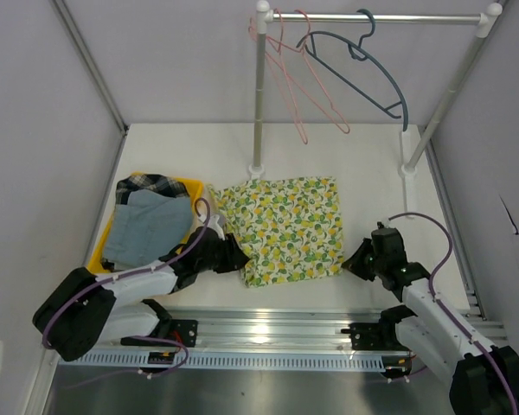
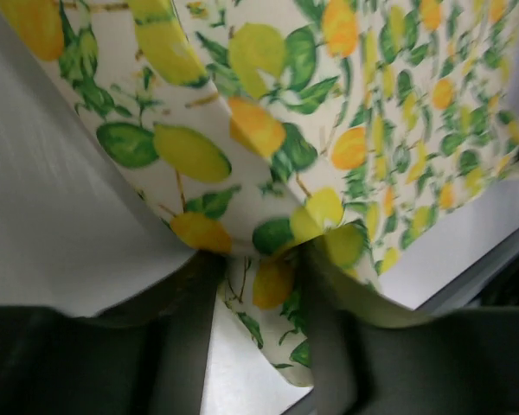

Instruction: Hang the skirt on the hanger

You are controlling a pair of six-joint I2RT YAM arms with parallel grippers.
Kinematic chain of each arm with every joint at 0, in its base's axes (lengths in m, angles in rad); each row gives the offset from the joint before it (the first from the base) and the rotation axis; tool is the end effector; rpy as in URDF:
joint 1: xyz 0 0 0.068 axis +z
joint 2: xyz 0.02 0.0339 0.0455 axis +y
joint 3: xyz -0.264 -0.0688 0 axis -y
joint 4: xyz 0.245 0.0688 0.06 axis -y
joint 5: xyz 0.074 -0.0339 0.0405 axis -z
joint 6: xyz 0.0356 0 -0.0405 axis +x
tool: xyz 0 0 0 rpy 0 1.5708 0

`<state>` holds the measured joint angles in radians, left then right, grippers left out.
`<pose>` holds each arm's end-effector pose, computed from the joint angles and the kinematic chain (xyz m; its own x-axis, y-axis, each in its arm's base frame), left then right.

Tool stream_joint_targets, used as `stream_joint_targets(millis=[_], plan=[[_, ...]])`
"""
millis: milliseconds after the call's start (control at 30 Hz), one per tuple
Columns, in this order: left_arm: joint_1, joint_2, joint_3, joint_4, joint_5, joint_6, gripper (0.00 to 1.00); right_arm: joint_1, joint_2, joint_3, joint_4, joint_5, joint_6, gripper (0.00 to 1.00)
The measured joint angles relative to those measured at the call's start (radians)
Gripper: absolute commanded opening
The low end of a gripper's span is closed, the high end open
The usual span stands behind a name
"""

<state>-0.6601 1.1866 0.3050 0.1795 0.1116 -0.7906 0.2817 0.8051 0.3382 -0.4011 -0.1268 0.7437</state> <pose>0.1608 -0.1299 0.1367 -0.8397 -0.2423 -0.4859 0.1133 0.7970 -0.5933 0.1462 0.0470 0.1637 -0.7793 0.4736 -0.4104 0.2355 0.8282 0.5086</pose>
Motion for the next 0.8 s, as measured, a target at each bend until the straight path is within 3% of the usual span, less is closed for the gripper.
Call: stream_joint_targets(millis=[67, 133, 333, 567, 667, 800], plan=[[-0.001, -0.024, 0.006, 0.004, -0.012, -0.011, 0.69, 0.000, -0.016, -0.002, 0.010, 0.014, 0.009, 0.32], [-0.001, -0.057, 0.015, -0.016, -0.030, -0.011, 0.72, 0.000, -0.022, -0.002, 0.025, 0.025, 0.015, 0.41], [-0.003, -0.226, 0.113, -0.255, -0.175, -0.006, 0.77, -0.005, -0.017, 0.003, 0.031, 0.051, 0.014, 0.53], [-0.003, -0.345, 0.369, -0.560, -0.382, 0.066, 0.78, -0.039, -0.008, 0.065, 0.020, 0.061, -0.006, 0.55], [-0.006, -0.288, 0.537, -0.605, -0.434, 0.124, 0.78, -0.047, -0.008, 0.121, 0.005, 0.069, -0.026, 0.55], [-0.026, -0.092, 0.883, -0.636, -0.486, 0.217, 0.79, -0.055, -0.008, 0.206, -0.012, 0.084, -0.060, 0.57]])
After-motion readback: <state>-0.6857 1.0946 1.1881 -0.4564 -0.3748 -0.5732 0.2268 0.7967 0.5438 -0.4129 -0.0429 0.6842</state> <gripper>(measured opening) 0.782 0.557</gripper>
